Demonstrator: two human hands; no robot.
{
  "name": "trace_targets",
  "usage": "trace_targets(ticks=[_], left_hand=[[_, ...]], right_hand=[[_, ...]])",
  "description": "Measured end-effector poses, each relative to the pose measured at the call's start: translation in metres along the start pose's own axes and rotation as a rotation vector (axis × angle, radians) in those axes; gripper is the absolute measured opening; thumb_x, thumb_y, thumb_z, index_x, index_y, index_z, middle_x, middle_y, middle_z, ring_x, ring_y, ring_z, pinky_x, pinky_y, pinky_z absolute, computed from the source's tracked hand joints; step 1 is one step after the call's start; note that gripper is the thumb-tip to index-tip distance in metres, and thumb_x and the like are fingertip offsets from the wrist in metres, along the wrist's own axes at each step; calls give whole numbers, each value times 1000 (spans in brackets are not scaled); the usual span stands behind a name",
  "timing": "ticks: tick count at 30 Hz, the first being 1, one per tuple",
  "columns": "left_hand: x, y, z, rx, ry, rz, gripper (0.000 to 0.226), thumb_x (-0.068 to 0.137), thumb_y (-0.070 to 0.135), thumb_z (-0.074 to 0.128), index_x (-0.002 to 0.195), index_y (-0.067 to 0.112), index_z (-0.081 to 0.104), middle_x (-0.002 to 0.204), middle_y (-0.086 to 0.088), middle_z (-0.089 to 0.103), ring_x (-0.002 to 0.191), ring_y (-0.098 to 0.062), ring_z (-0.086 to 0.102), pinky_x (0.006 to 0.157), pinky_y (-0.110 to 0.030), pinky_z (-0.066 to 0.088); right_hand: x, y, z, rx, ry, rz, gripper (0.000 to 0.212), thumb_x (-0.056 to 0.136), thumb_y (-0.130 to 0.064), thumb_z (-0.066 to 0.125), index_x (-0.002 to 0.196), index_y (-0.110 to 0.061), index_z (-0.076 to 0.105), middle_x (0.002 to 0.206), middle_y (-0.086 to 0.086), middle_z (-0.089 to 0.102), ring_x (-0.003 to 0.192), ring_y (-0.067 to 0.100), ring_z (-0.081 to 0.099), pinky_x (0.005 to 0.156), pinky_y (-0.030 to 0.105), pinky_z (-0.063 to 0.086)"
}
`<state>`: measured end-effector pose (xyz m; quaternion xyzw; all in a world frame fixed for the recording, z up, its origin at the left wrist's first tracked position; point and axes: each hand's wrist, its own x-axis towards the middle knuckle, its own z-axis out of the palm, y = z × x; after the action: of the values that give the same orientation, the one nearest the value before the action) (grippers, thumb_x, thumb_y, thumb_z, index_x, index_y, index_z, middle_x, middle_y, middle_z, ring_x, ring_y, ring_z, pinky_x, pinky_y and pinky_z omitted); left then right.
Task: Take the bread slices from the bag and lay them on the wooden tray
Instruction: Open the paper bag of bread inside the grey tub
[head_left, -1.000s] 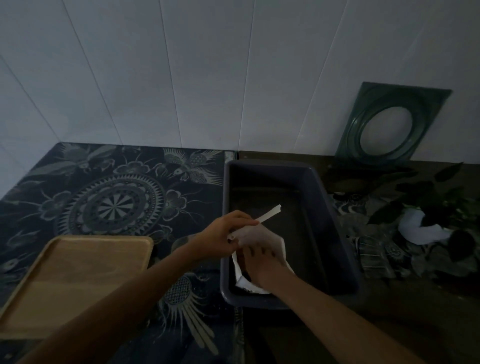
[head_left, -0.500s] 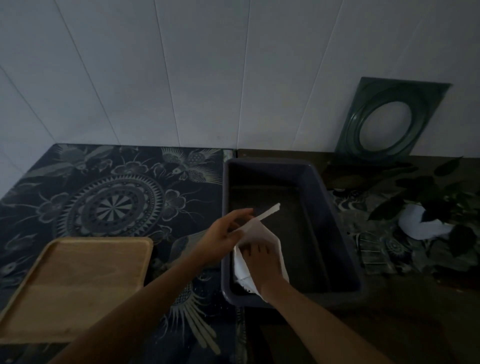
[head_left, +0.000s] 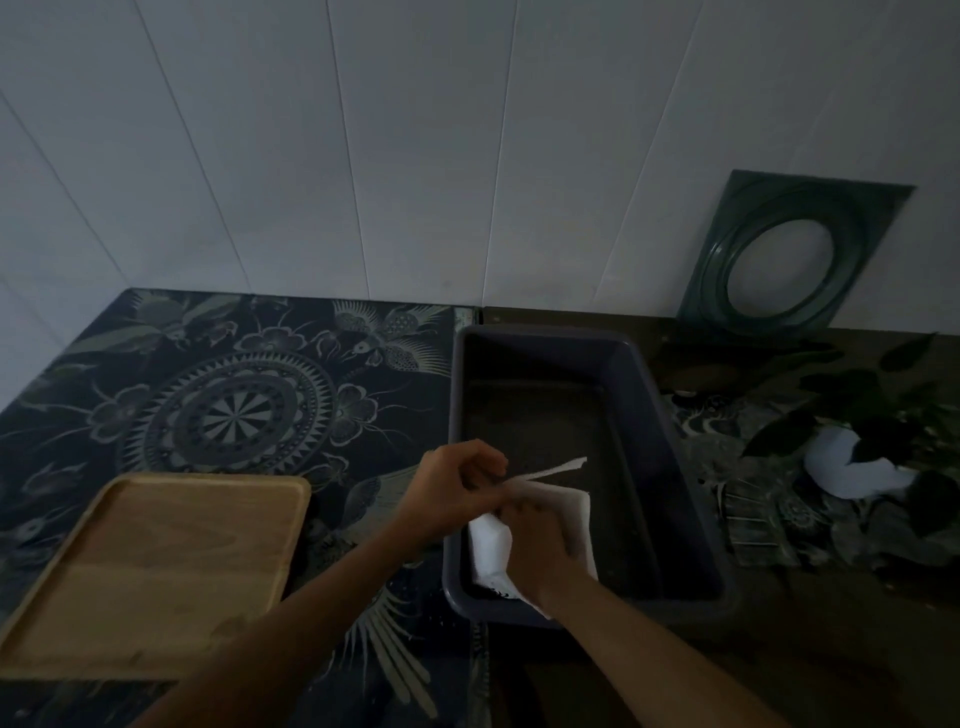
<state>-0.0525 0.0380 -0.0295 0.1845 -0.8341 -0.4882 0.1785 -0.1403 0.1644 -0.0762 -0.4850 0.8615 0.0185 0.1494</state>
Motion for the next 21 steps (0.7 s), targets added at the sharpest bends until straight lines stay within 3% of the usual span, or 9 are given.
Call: trace_targets(ticks=[4, 7, 10, 15, 18, 21], left_hand=[[2, -2, -3, 26, 63, -13, 14, 76, 23, 79, 88, 29, 77, 77, 20, 73, 81, 10, 69, 69, -3, 49], [6, -3, -6, 30, 91, -9, 11, 79, 22, 81, 89, 26, 80, 77, 19, 75, 80, 8, 71, 70, -4, 51], [8, -1, -8, 13, 125, -14, 9, 80, 25, 82, 89, 23, 83, 78, 16, 78, 78, 5, 72, 69, -6, 52], [10, 2, -9, 34, 165, 3, 14, 81, 23, 82, 94, 17, 84, 86, 8, 80, 81, 4, 73, 73, -9, 55], [11, 2, -10, 51, 165, 31, 13, 81, 18, 82, 93, 13, 84, 89, 3, 81, 82, 6, 73, 73, -4, 53], [13, 3, -11, 68, 154, 26, 13, 81, 17, 82, 93, 13, 84, 89, 1, 81, 84, 4, 73, 74, -4, 53]], right_hand=[[-1, 0, -7, -164, -22, -88, 50, 108, -26, 43, 154, -11, 31, 155, 11, 43, 140, 26, 43, 117, 38, 34], [-2, -3, -19, -279, 25, -120, 44, 104, -25, 48, 145, -9, 42, 143, 11, 54, 126, 27, 56, 107, 38, 46], [-8, -3, -33, -274, 59, -102, 38, 102, -26, 53, 137, -13, 52, 133, 10, 62, 116, 28, 63, 96, 40, 53], [-29, -2, -64, -330, 170, -121, 33, 99, -23, 59, 129, -12, 57, 128, 11, 62, 114, 29, 60, 92, 41, 49], [-41, -3, -87, -282, 178, -133, 40, 91, -14, 66, 129, -13, 55, 128, 11, 62, 114, 30, 59, 97, 44, 47], [-53, -2, -108, -200, 189, -136, 52, 82, -14, 75, 130, -18, 53, 127, 9, 61, 114, 30, 58, 88, 43, 49]])
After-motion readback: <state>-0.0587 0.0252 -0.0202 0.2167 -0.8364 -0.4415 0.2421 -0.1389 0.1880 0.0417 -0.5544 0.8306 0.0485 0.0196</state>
